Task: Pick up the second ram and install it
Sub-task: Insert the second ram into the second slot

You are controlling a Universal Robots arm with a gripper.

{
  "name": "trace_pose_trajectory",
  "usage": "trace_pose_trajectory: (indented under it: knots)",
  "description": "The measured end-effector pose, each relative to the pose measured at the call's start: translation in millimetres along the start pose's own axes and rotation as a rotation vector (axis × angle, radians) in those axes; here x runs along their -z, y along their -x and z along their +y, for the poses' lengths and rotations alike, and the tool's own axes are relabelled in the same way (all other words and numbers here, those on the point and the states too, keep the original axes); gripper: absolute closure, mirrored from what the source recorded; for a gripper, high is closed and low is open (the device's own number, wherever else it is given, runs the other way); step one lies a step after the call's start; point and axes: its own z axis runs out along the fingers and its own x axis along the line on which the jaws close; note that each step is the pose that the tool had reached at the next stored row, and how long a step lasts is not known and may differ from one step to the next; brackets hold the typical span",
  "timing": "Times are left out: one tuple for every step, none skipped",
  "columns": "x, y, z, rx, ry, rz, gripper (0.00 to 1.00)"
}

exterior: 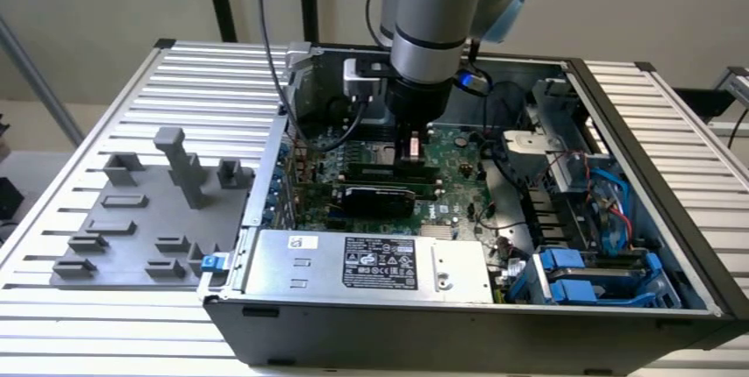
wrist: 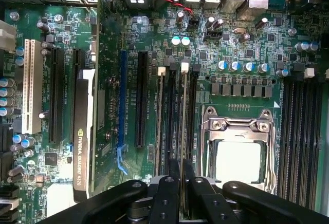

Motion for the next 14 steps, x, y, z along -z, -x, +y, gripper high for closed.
trace_pose_trajectory:
  knots:
    - [-0.4,0.0,0.2,0.000,0.0000,0.0000,0.86]
    - [-0.8,0.0,0.7,0.000,0.0000,0.0000,0.86]
    - [-1.3,0.0,1.3,0.000,0.0000,0.0000,0.86]
    - [-1.7,0.0,1.8,0.000,0.0000,0.0001,0.86]
    - [-2.0,0.0,2.0,0.000,0.0000,0.0000,0.86]
    - [-2.3,0.0,2.0,0.000,0.0001,0.0001,0.86]
    - [-2.6,0.0,1.9,0.000,0.0000,0.0001,0.86]
    - [-2.9,0.0,2.0,0.000,0.0000,0.0000,0.86]
    - [-3.3,0.0,2.0,0.000,0.0000,0.0000,0.86]
    - [-3.6,0.0,2.0,0.000,0.0000,0.0000,0.86]
    - [-3.8,0.0,2.0,0.000,0.0000,0.0001,0.86]
    - [-4.1,0.0,1.9,0.000,0.0001,0.0002,0.86]
    - [-4.4,0.1,1.9,0.000,0.0001,0.0001,0.86]
    - [-4.6,0.2,1.9,0.000,0.0000,0.0000,0.86]
